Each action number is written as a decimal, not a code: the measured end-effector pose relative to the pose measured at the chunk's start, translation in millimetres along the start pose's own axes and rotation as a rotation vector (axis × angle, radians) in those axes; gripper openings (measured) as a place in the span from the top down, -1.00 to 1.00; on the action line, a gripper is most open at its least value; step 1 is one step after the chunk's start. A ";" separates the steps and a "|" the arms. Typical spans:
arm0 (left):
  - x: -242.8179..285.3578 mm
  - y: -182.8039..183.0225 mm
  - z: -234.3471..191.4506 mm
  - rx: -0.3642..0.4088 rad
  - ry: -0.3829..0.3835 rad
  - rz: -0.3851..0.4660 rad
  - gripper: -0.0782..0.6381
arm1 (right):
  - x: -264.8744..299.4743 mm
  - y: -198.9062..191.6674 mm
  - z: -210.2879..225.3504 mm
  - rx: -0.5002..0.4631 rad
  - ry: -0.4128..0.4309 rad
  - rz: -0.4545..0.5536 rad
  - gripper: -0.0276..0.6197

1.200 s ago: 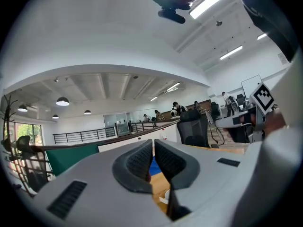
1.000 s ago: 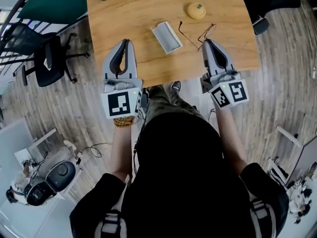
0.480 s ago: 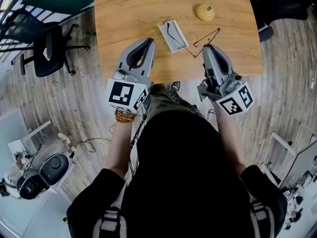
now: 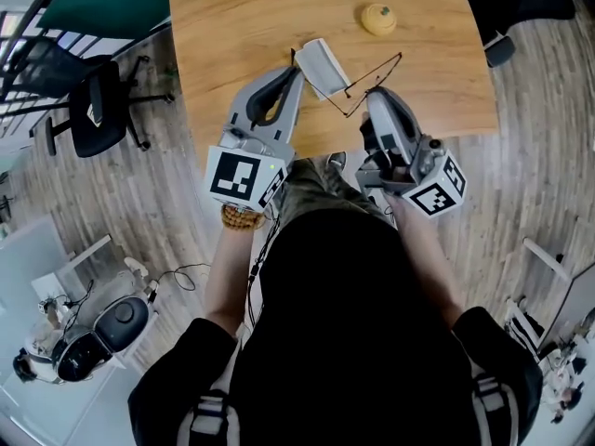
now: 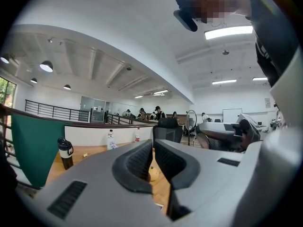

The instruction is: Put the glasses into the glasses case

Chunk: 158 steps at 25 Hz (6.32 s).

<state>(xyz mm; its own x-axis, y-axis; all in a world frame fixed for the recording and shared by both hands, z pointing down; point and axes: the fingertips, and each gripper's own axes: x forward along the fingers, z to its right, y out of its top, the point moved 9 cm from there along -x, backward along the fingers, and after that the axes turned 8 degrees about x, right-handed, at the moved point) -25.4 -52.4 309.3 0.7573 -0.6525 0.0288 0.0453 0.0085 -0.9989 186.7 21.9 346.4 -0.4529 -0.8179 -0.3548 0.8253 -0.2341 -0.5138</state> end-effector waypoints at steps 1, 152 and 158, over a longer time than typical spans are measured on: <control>-0.3 -0.2 0.7 -0.003 0.002 -0.005 0.69 | -1.7 5.1 2.3 0.005 -0.003 0.024 0.87; -47.2 -45.8 -72.3 0.051 0.156 -0.117 0.69 | 73.3 -133.6 291.4 -0.538 -0.599 -1.250 -0.22; -46.6 -45.6 -78.0 0.046 0.174 -0.113 0.69 | 79.1 -133.5 289.1 -0.645 -0.643 -1.282 -0.31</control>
<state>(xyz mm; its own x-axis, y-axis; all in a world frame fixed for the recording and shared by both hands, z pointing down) -113.6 -81.5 350.7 0.6216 -0.7725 0.1295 0.1561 -0.0398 -0.9869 138.2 -163.5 612.7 -0.3588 -0.3762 0.8542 -0.3343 -0.8027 -0.4939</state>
